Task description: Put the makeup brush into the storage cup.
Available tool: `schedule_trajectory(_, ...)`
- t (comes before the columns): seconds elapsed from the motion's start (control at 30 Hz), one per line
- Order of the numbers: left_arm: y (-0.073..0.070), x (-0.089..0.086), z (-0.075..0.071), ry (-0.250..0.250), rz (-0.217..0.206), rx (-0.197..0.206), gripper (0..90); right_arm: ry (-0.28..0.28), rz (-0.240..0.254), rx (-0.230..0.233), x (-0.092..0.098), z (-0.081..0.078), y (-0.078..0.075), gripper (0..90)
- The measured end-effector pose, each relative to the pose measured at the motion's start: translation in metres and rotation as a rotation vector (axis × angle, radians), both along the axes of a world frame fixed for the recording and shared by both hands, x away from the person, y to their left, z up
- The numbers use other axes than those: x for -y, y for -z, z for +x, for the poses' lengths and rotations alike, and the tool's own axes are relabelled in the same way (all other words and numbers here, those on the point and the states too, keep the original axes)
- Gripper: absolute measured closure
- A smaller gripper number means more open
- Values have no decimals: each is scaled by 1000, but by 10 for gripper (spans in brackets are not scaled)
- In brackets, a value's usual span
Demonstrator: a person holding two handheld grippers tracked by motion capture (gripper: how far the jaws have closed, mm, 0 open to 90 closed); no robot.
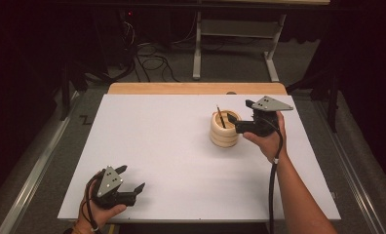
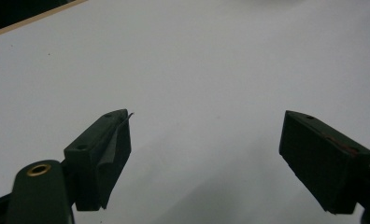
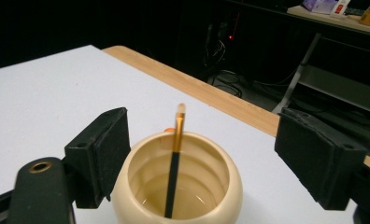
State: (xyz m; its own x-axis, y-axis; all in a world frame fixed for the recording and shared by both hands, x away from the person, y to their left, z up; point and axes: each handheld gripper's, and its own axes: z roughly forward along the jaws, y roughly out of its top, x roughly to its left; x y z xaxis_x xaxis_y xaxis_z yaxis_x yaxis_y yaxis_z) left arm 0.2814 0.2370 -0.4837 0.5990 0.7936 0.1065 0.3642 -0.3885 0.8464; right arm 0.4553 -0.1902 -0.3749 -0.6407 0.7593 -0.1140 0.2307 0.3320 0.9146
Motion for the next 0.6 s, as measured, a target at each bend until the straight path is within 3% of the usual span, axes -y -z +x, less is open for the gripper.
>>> schedule_trajectory(0.23, 0, 0, 0, -1, -3, 1, 177, -13, -41, 9, 3, -9, -7, 206)
schedule_trajectory(0.6, 0, 0, 0, -2, 4, -1, 177, -26, -62, 13, 11, -19, -15, 213)
